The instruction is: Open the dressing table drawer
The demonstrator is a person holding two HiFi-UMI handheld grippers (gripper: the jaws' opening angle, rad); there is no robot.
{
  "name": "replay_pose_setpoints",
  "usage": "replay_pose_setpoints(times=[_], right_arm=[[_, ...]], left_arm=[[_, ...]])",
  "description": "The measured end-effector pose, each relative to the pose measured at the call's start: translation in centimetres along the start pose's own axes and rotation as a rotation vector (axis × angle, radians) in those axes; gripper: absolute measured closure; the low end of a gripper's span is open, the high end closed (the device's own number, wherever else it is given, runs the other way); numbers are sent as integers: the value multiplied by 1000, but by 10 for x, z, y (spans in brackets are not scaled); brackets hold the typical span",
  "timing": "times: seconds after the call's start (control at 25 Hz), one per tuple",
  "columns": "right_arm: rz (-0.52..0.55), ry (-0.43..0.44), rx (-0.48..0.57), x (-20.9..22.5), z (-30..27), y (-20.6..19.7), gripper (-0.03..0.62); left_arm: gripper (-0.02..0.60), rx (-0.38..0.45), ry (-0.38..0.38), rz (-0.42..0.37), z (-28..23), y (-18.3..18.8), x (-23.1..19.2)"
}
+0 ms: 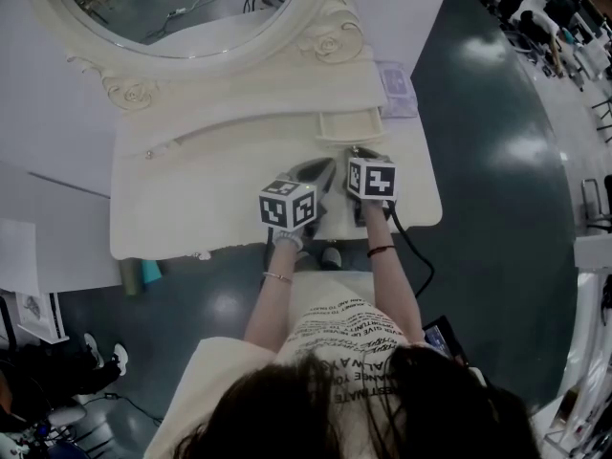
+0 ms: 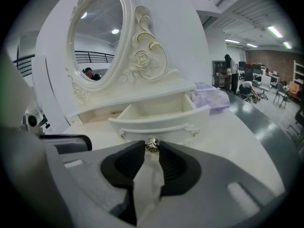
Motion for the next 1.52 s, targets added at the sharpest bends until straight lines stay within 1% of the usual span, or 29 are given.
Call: replay_pose_setpoints(times=[0.28,0.84,0.92,1.12,1.24,1.36,1.52], right_arm=[[-6,15,3,1,2,-1,492],[2,42,44,0,14,0,479],[18,63,47,-3,17,0,478],[108,107,78,-5,28,6,478],[143,170,118,-8,38,10,479],[145,228,159,-11,48,9,491],[134,274,190,-16,56,6,504]], left_arm=[[582,7,-1,-3,3,1,4],[583,1,-16,-8,-1,2,10],[581,1,-18,-9,-1,1,10],[582,-1,-31,-15,-4,1,14],[581,1,-41,-25,-3,1,15],[581,13,-55,-43,0,4,17],[582,23,-80,-72,4,7,23]])
Point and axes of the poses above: the fingertips, and each gripper's own axes: z backward along the fingers, x to its right, y out of its top, the point moved 5 cm from there along z, backward along the fingers, and after that the axes turned 2 degrees about x, right-handed, at the moved point
